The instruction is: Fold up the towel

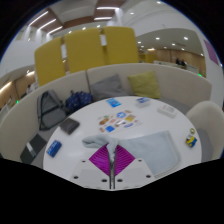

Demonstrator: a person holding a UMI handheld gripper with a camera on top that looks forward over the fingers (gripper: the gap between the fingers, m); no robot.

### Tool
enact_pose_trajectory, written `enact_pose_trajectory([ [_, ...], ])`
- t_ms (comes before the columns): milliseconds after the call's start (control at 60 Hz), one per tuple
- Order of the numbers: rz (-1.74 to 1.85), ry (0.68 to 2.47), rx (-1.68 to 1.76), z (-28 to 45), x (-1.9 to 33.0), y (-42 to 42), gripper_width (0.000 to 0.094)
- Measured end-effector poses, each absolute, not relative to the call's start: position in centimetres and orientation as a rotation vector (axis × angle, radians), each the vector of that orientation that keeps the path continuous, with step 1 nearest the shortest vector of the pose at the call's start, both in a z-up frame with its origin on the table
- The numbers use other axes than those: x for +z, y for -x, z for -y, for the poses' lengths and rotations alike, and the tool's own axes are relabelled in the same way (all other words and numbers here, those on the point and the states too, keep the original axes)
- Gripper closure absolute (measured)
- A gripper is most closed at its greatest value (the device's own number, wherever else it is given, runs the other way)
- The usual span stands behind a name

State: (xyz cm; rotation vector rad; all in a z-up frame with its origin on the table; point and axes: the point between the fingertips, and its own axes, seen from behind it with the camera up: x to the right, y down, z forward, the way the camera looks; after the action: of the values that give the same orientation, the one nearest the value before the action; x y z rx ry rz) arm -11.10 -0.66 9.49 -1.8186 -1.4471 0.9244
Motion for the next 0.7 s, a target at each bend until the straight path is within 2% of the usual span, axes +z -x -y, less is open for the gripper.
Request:
enact_pose_trajectory([
  [67, 1.353, 1.861, 0.925, -3.6, 10.8, 11.2, 0.0889],
  [150, 1.282, 1.896, 0.844, -9.7, 10.1, 10.7, 0.0890],
  [267, 1.242, 1.941, 0.685, -17.1, 6.1, 9.1, 0.0884],
  [317, 1.248, 1.957, 0.604, -19.6, 4.0, 8.4, 0.0848],
  [400, 1.281, 1.968, 0.525, -21.9, 0.8, 7.9, 0.0729],
  [500, 1.270, 1.960, 0.482, -23.9, 0.4, 7.2, 0.0290],
  [550, 1.251, 1.962, 0.461, -24.9, 1.0, 6.5, 0.0198],
  [600, 1.244, 1.978, 0.472, -25.2, 1.9, 5.7, 0.0045],
  [650, 1.244, 1.990, 0.489, -25.2, 3.0, 4.8, 0.0084],
  [700, 1.246, 1.990, 0.506, -25.1, 4.6, 3.6, 0.0077],
])
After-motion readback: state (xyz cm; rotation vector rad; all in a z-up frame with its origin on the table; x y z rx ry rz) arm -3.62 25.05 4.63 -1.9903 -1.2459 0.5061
